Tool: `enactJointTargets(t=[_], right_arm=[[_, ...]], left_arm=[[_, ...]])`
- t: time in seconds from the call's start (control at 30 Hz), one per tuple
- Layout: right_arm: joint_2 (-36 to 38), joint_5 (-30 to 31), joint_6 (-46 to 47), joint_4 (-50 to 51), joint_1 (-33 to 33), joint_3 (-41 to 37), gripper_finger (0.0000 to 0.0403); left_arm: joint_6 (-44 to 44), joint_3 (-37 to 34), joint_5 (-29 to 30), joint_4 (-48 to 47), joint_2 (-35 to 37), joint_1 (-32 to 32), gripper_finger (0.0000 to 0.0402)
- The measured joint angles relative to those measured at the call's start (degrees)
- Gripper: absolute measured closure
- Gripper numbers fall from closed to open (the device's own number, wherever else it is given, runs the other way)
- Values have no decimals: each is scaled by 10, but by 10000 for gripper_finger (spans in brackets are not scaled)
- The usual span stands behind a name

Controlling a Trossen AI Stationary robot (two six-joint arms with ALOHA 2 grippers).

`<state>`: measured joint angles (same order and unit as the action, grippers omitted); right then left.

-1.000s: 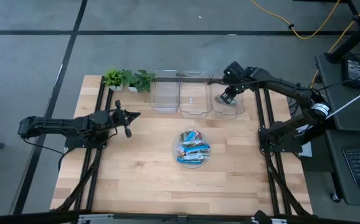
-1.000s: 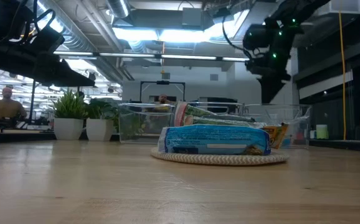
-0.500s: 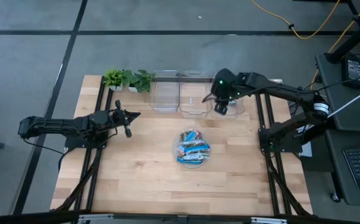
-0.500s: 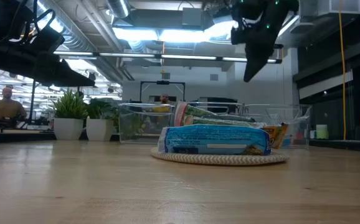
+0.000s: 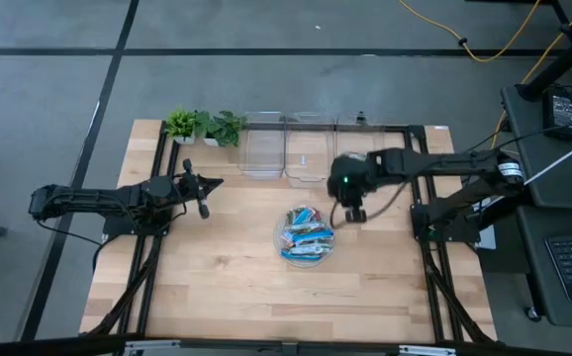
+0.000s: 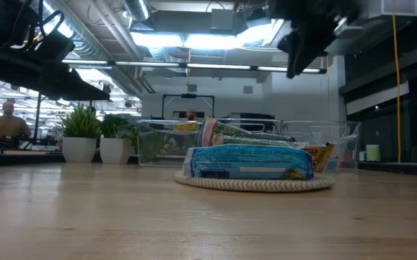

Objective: Pick and place Granola Bars by type
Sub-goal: Put the red granola bar into the right transparent bin

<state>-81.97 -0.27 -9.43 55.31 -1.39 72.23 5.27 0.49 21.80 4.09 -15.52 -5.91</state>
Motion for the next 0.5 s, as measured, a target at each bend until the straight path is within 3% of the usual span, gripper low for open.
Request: enactJointTargets(t=[0.27,0.37,0.5], right_arm=[[0,-10,1,-86,96,0,266],[0,-6,12,-112,115,0,233],[0,46,16,-120,137,0,171]], left_arm=[[0,0,0,0,0,0,398],[0,0,0,0,0,0,398],[0,0,0,0,0,0,398]])
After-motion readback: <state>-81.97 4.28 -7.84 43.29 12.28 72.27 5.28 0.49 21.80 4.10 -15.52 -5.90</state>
